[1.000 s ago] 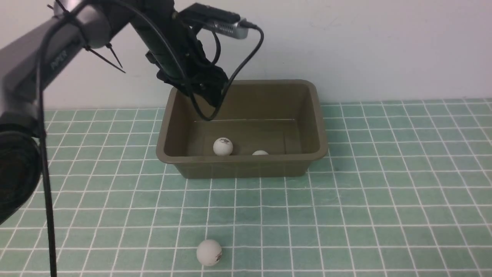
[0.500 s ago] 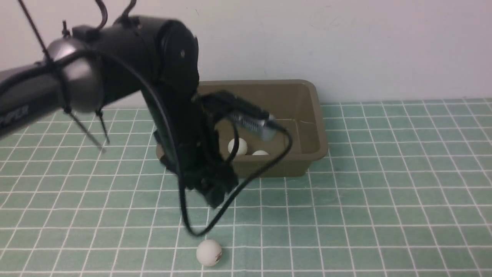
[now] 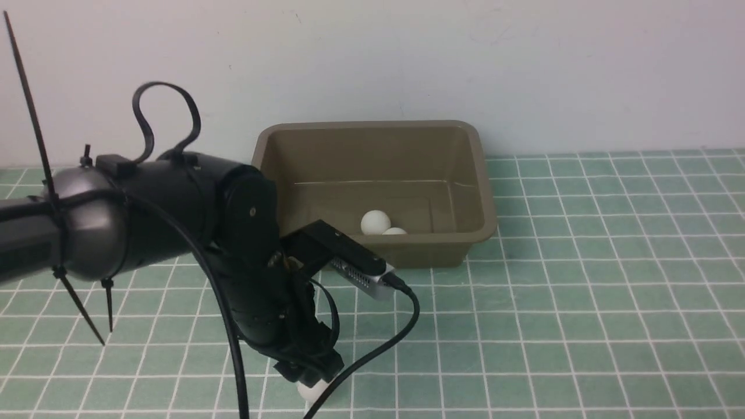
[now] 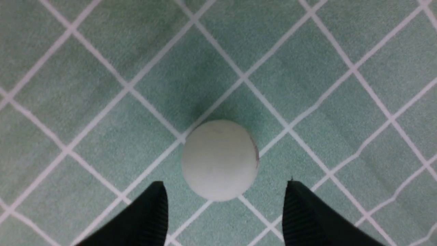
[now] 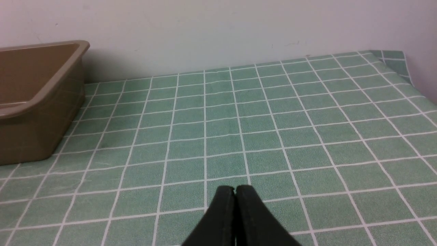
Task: Put the table tennis balls in the box on the green coffee tablecloth.
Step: 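Reach for and grasp a ping pong ball on the table beside the basket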
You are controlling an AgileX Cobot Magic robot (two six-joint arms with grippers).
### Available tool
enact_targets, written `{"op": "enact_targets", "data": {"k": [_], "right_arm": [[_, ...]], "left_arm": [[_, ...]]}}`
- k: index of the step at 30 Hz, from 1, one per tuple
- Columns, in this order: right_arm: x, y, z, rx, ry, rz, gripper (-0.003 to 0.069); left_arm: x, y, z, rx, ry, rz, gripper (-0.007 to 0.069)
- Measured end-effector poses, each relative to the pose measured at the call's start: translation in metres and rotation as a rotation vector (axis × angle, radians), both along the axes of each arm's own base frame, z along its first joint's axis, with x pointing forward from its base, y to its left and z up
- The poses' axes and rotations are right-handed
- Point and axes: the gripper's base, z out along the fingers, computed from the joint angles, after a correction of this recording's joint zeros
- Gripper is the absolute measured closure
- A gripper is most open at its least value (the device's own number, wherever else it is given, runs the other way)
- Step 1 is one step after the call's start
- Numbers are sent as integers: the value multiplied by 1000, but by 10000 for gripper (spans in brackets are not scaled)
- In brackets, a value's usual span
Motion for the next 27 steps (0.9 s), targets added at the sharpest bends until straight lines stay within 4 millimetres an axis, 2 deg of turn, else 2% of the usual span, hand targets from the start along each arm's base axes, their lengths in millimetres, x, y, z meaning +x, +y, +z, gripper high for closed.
{"op": "enact_targets", "data": {"k": [12, 20, 27], "right_arm": [[0, 0, 0, 0, 0, 0, 676], [0, 0, 0, 0, 0, 0, 676], [0, 0, 0, 0, 0, 0, 676]], "left_arm": [[2, -4, 0, -45, -38, -7, 132], [3, -4, 0, -49, -42, -6, 122], [7, -6, -20, -20, 3, -5, 122]]}}
